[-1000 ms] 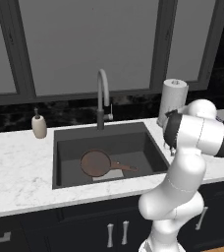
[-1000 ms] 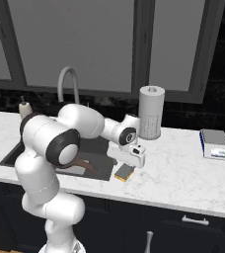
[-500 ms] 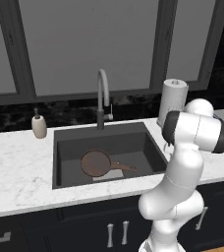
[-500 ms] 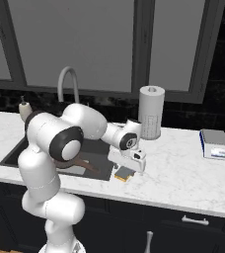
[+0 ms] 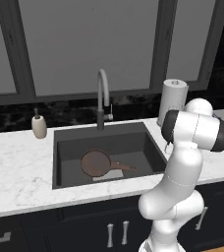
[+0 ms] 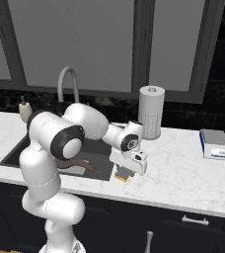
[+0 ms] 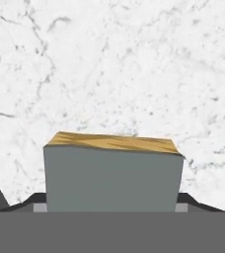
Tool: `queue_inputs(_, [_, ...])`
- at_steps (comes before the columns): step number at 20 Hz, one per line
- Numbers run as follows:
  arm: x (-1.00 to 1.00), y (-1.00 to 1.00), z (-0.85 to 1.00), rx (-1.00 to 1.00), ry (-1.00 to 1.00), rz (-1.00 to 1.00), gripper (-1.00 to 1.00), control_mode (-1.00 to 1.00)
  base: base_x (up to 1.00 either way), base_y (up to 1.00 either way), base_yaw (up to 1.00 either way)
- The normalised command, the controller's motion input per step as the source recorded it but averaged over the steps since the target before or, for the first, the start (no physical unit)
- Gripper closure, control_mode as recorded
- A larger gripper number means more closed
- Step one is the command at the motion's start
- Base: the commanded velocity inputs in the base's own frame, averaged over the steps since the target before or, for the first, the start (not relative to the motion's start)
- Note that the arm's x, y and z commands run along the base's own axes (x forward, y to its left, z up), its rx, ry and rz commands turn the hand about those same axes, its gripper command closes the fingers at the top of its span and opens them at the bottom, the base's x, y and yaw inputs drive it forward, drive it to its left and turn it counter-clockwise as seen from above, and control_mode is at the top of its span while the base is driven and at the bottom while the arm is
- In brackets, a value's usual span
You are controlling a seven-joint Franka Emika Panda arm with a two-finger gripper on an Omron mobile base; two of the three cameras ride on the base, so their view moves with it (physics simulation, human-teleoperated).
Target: Pick the pan and sponge and place them into the sink. Then turn on the water.
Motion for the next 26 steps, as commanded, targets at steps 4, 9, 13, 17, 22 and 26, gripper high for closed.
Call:
queue_inputs(4, [0.00,0.00,-0.01,0.00,0.00,0.00,1.00,-1.00,0.00,0.00,0.00])
queue_inputs(9, [0.02,0.36,0.15,0.05,-0.01,0.17,1.00,-1.00,0.00,0.00,0.00])
queue_inputs(13, [0.16,0.94,0.47,0.02,-0.03,0.29,1.00,-1.00,0.00,0.00,0.00])
queue_inputs(17, [0.39,1.00,0.25,0.02,0.00,0.38,1.00,-1.00,0.00,0.00,0.00])
queue_inputs(22, [0.46,0.93,-0.21,0.00,0.00,0.31,1.00,-1.00,0.00,0.00,0.00])
queue_inputs(26, [0.76,0.39,-0.38,0.01,0.00,0.20,1.00,-1.00,0.00,0.00,0.00])
